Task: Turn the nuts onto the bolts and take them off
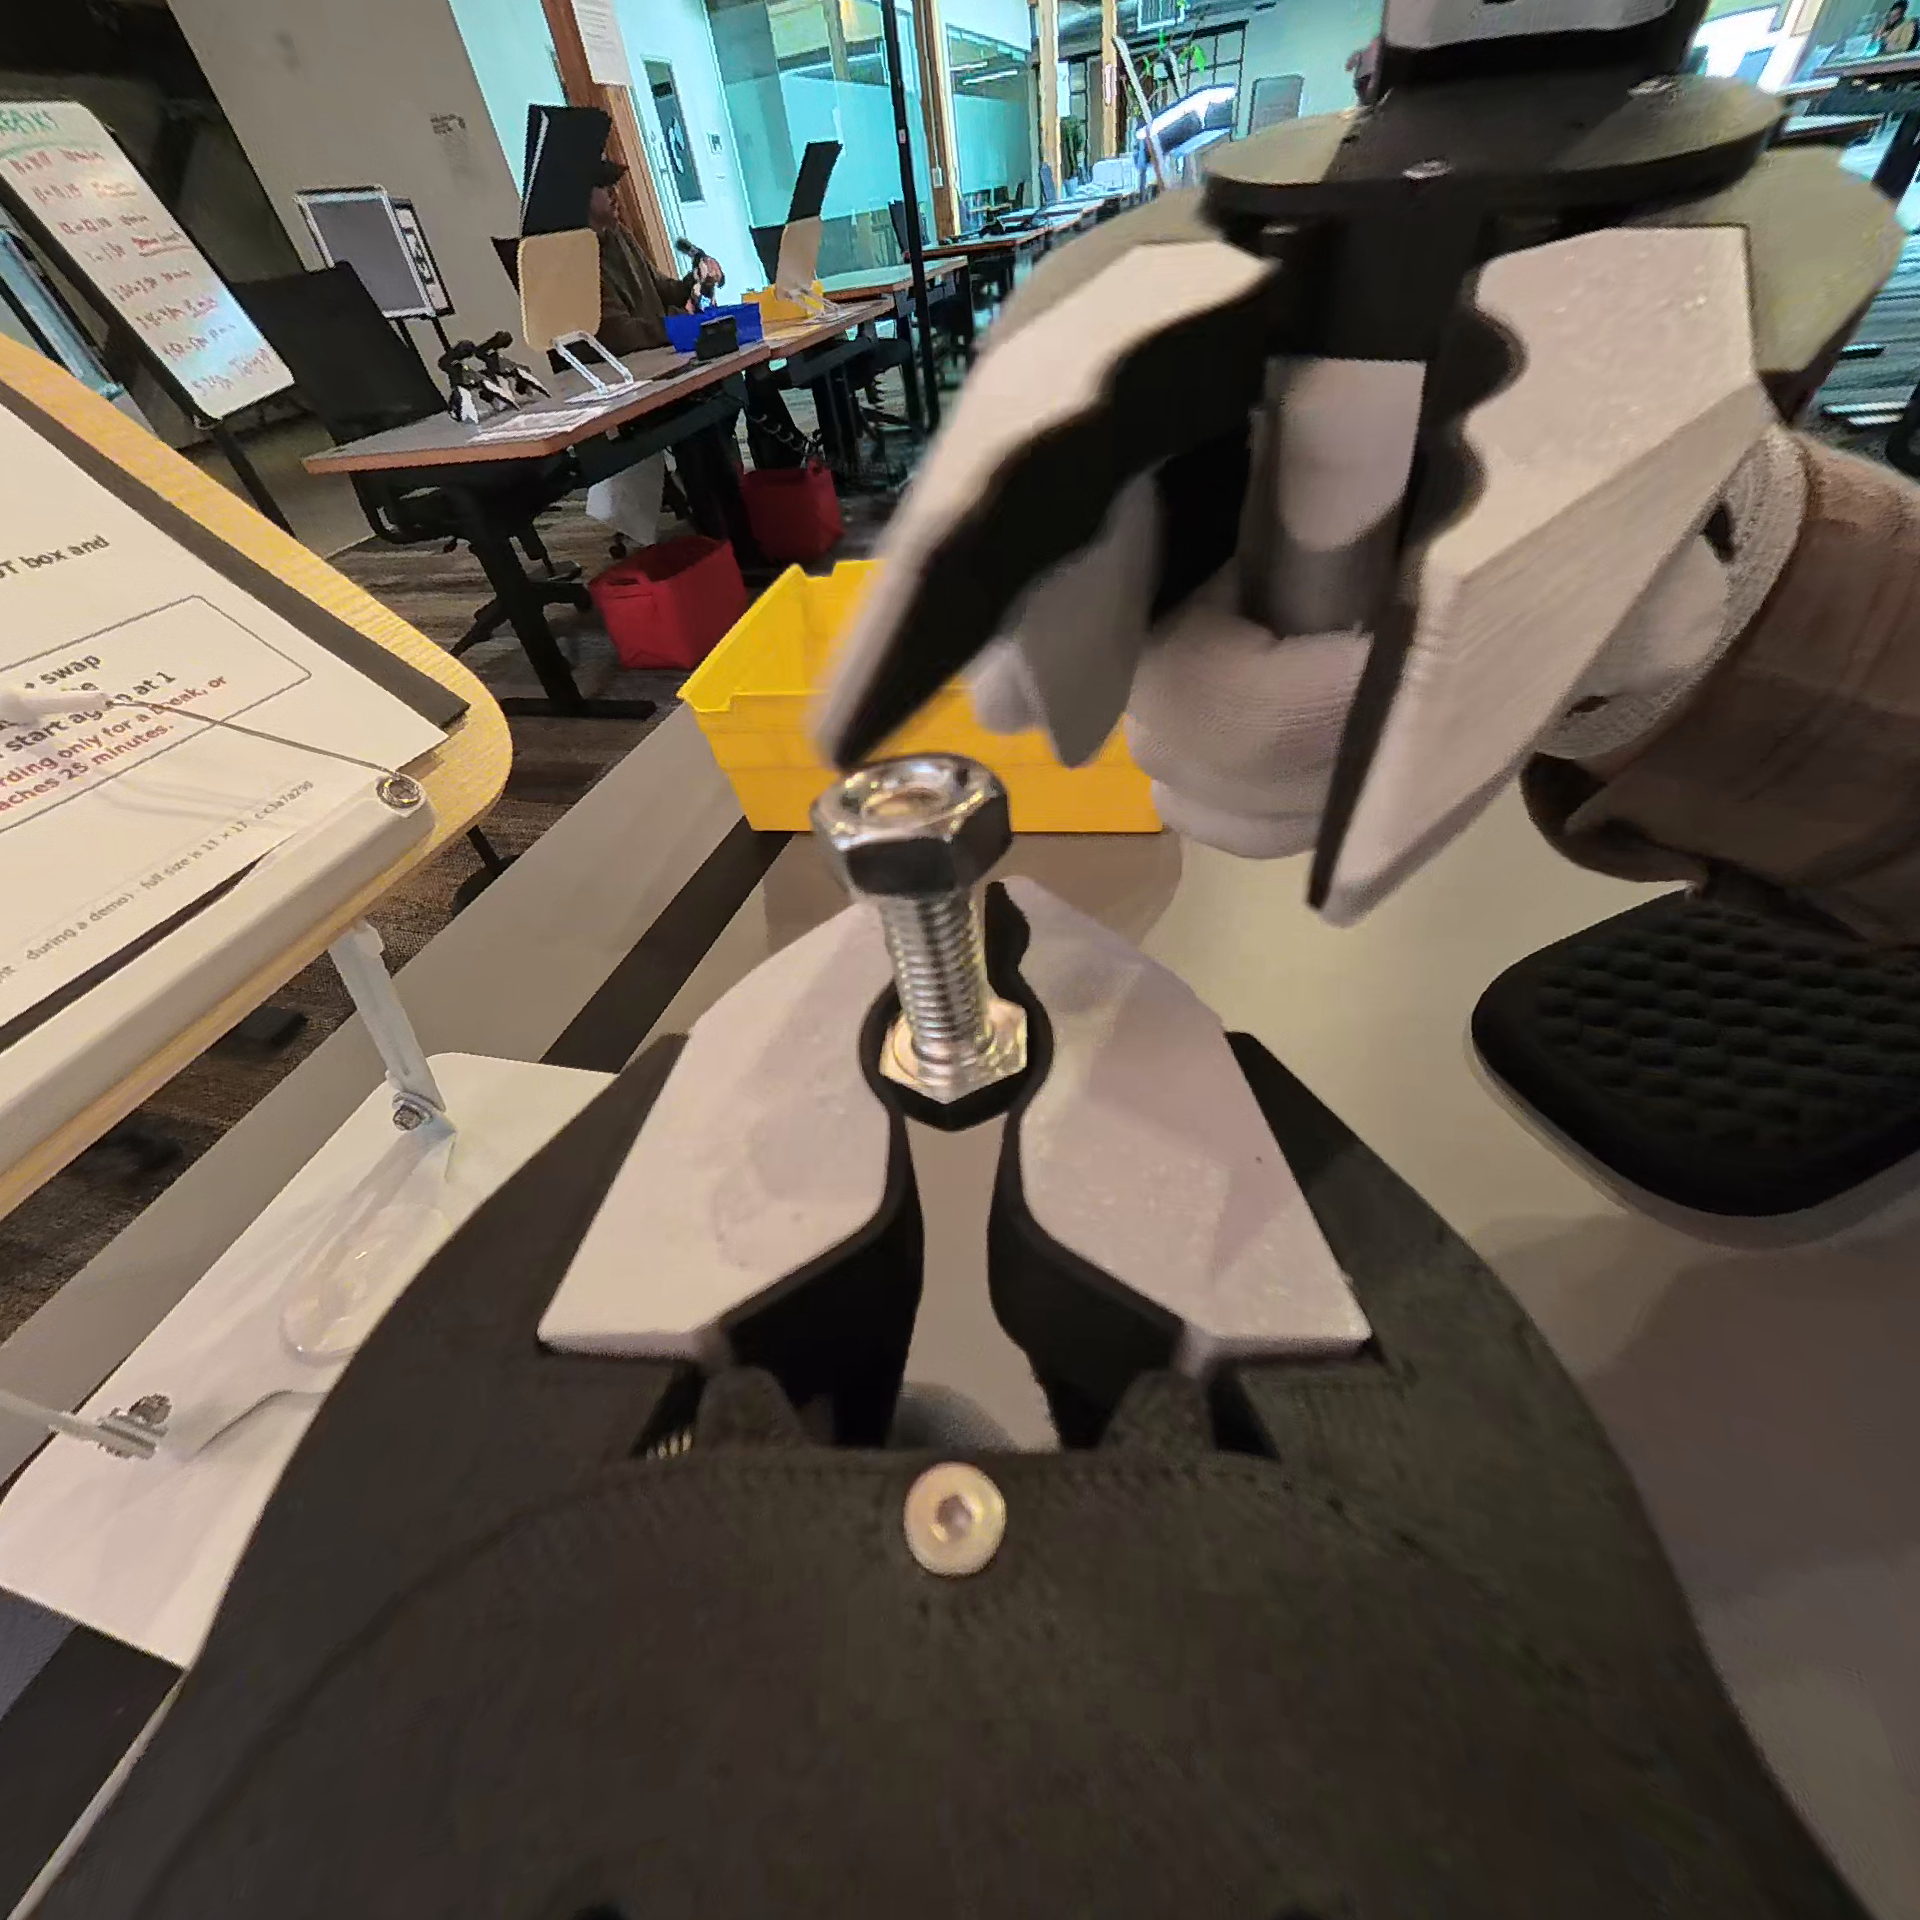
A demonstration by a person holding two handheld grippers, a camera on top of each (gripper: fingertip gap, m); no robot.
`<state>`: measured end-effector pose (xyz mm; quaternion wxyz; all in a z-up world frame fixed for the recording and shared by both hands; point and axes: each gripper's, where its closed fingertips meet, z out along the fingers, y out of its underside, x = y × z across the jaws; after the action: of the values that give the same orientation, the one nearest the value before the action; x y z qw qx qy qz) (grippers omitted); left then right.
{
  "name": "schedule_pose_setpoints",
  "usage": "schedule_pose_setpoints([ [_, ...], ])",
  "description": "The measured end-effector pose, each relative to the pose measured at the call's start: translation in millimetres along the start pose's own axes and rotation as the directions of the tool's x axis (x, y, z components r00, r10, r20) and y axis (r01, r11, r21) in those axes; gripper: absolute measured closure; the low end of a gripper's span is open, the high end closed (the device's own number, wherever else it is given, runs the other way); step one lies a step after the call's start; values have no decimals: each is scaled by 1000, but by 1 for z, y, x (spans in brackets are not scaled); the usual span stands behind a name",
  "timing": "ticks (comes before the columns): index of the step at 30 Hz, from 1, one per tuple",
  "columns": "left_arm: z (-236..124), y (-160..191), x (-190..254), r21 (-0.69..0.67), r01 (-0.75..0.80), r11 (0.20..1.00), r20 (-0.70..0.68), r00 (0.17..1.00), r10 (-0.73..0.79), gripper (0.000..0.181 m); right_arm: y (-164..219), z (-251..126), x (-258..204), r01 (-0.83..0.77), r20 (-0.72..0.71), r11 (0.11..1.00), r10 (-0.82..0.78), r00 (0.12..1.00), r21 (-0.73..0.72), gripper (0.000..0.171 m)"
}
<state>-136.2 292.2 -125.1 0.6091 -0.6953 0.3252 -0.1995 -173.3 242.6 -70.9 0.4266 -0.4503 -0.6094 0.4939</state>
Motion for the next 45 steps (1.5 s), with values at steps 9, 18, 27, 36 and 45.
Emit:
schedule_pose_setpoints([
  [9, 1, 1, 2, -2, 5, 1000, -9, 1000, -5, 171, -6, -11, -2, -19, 13, 999, 19, 1000, 26, 107],
  [18, -1, -1, -2, 8, 21, 1000, -6, 1000, -21, 171, -3, -18, -29, -38, 194, 999, 38, 980, -3, 171],
  [27, 1, 1, 1, -1, 16, 1000, -12, 1000, -16, 171, 7, 0, -29, 6, 142, 998, 3, 990, -65, 110],
  [36, 1, 1, 3, -1, 21, 1000, -24, 999, -21, 172, 6, 0, -16, 19, 66, 996, -13, 998, -84, 97],
  [45, 0, -4, 6, 6, -4, 1000, -21, 1000, 4, 172, -2, -7, -19, 12, 130, 999, -5, 992, -53, 171],
])
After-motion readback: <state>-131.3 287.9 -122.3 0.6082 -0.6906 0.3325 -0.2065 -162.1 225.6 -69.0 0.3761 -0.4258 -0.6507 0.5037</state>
